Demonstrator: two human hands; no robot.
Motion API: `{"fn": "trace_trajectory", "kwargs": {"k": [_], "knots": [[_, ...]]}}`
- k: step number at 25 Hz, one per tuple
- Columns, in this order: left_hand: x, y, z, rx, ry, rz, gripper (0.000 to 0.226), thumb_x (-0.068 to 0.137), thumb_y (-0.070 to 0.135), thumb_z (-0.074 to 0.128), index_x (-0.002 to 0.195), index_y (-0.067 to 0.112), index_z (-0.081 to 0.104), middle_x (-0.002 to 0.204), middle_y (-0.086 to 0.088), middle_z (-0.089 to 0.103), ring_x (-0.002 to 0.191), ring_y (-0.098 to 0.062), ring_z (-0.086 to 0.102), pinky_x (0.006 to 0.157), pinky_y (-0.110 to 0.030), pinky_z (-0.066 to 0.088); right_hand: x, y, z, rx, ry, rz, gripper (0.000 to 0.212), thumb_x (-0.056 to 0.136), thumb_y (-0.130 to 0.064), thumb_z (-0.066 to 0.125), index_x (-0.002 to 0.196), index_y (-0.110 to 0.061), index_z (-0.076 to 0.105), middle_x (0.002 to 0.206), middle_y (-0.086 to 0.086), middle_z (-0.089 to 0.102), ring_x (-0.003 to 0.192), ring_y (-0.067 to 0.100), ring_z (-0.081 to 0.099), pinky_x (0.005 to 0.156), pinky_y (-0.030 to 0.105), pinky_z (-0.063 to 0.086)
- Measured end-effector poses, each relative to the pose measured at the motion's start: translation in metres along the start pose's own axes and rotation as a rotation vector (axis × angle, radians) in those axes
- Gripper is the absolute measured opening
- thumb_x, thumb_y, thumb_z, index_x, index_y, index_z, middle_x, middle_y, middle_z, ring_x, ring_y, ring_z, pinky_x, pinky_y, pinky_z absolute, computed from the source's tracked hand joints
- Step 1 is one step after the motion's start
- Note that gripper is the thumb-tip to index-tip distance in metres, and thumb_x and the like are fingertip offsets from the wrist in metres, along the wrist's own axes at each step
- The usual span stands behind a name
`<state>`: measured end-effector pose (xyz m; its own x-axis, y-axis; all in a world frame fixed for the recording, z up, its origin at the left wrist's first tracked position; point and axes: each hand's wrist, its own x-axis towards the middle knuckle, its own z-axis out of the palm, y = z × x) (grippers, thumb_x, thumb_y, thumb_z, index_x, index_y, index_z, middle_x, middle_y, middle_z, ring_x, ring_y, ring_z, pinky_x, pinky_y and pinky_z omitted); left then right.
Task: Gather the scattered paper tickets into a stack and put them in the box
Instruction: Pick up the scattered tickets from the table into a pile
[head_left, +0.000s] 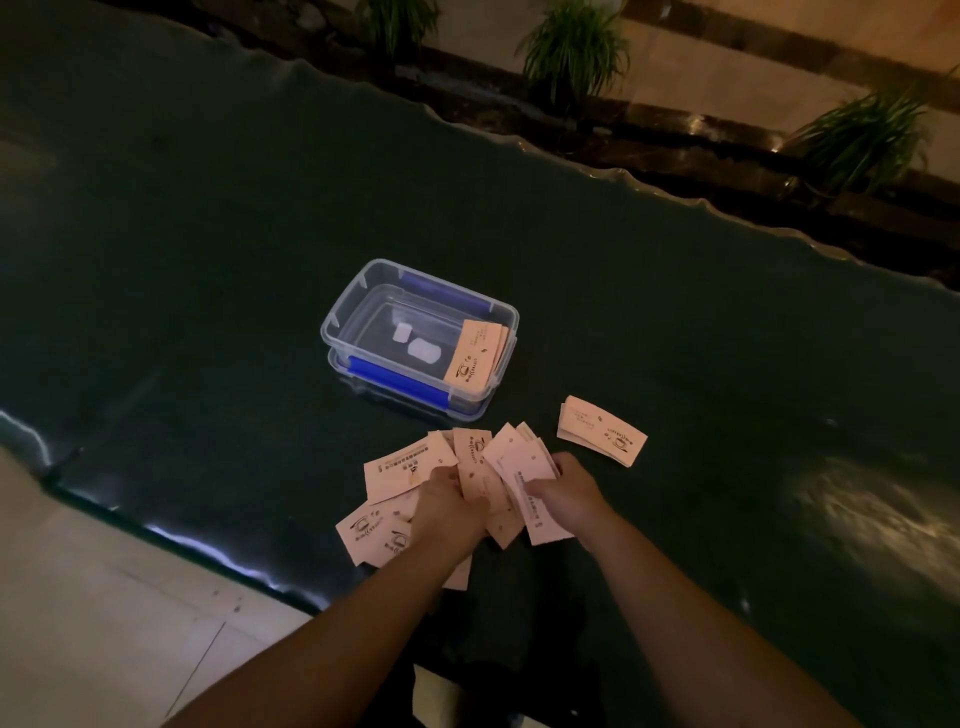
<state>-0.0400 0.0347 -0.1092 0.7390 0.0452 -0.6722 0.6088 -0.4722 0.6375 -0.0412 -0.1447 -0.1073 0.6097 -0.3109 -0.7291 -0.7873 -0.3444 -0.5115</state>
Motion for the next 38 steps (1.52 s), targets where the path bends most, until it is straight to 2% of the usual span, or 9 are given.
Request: {"fn": "trace_trajectory", "kwargs": {"k": [8, 13, 17, 20, 23, 26, 28, 32, 38], "knots": [[0.000, 0.008, 0.003, -0.073, -0.067, -0.010, 0.041, 0.098, 0.007, 0.065, 0.133, 0.024, 0.054, 0.127, -0.003, 0.064, 0.098, -0.020, 0.072, 0.075, -0.043, 0.068, -0.005, 0.011, 0.001, 0.076, -0.046, 0.100, 0.055, 0.090, -0.024, 0.081, 0.138, -0.021, 0.055, 0.109, -0.002, 0.063, 0.096, 0.019, 0.067, 0.067, 0.035, 0.053], [0.007, 0.009, -0.021, 0.177, -0.019, 0.121, 0.025, 0.097, 0.026, 0.068, 0.119, 0.037, 0.062, 0.122, 0.009, 0.062, 0.082, -0.008, 0.067, 0.051, -0.015, 0.055, -0.012, 0.026, -0.010, 0.261, 0.038, 0.139, 0.052, 0.100, -0.018, 0.071, 0.147, -0.022, 0.051, 0.107, -0.003, 0.065, 0.092, 0.017, 0.067, 0.065, 0.037, 0.055], [0.033, -0.007, -0.068, 0.584, 0.194, 0.287, 0.054, 0.091, 0.031, 0.072, 0.142, 0.030, 0.055, 0.145, 0.001, 0.053, 0.130, -0.019, 0.051, 0.107, -0.041, 0.049, -0.021, 0.035, -0.008, 0.469, 0.150, 0.147, 0.046, 0.102, -0.014, 0.066, 0.146, -0.024, 0.056, 0.108, -0.002, 0.068, 0.090, 0.017, 0.067, 0.064, 0.038, 0.052], [0.044, -0.009, -0.089, 0.671, 0.118, 0.210, 0.077, 0.087, 0.039, 0.075, 0.155, 0.026, 0.040, 0.153, -0.004, 0.047, 0.141, -0.029, 0.041, 0.113, -0.051, 0.043, -0.029, 0.028, 0.005, 0.603, 0.125, 0.139, 0.045, 0.101, -0.012, 0.066, 0.142, -0.028, 0.059, 0.122, 0.002, 0.070, 0.101, 0.022, 0.069, 0.080, 0.047, 0.059], [0.047, -0.010, -0.091, 0.754, 0.087, 0.142, 0.077, 0.084, 0.050, 0.078, 0.151, 0.031, 0.045, 0.147, -0.004, 0.052, 0.135, -0.028, 0.047, 0.108, -0.051, 0.048, -0.036, 0.014, 0.028, 0.669, -0.026, 0.123, 0.043, 0.099, -0.009, 0.066, 0.137, -0.029, 0.063, 0.125, 0.002, 0.074, 0.110, 0.026, 0.073, 0.096, 0.057, 0.061], [0.046, -0.013, -0.093, 0.561, 0.031, 0.107, 0.051, 0.087, 0.043, 0.079, 0.131, 0.027, 0.061, 0.123, -0.002, 0.063, 0.106, -0.017, 0.064, 0.084, -0.036, 0.058, -0.039, 0.000, 0.047, 0.716, -0.170, 0.101, 0.041, 0.099, -0.006, 0.065, 0.135, -0.027, 0.065, 0.126, 0.003, 0.078, 0.112, 0.026, 0.076, 0.093, 0.055, 0.063], [0.042, -0.014, -0.095, 0.433, 0.011, 0.136, 0.025, 0.097, 0.034, 0.070, 0.119, 0.025, 0.066, 0.111, 0.002, 0.070, 0.085, -0.008, 0.066, 0.065, -0.024, 0.052, -0.041, -0.012, 0.054, 0.676, -0.220, 0.102, 0.041, 0.100, -0.007, 0.065, 0.135, -0.029, 0.065, 0.127, 0.002, 0.077, 0.112, 0.025, 0.076, 0.089, 0.052, 0.064], [0.031, -0.006, -0.096, 0.197, -0.013, 0.162, 0.008, 0.101, 0.028, 0.063, 0.105, 0.027, 0.070, 0.103, 0.004, 0.075, 0.084, -0.009, 0.071, 0.061, -0.023, 0.052, -0.042, -0.036, 0.068, 0.571, -0.238, 0.100, 0.039, 0.102, -0.009, 0.063, 0.137, -0.027, 0.063, 0.125, 0.001, 0.076, 0.111, 0.024, 0.073, 0.090, 0.051, 0.061], [0.018, -0.003, -0.090, -0.076, -0.195, 0.093, 0.019, 0.106, 0.016, 0.055, 0.102, 0.026, 0.072, 0.101, -0.006, 0.076, 0.081, -0.017, 0.069, 0.066, -0.027, 0.054, -0.040, -0.057, 0.074, 0.315, -0.145, 0.052, 0.043, 0.103, -0.024, 0.061, 0.144, -0.035, 0.053, 0.122, 0.001, 0.069, 0.108, 0.026, 0.069, 0.093, 0.055, 0.061]]}}
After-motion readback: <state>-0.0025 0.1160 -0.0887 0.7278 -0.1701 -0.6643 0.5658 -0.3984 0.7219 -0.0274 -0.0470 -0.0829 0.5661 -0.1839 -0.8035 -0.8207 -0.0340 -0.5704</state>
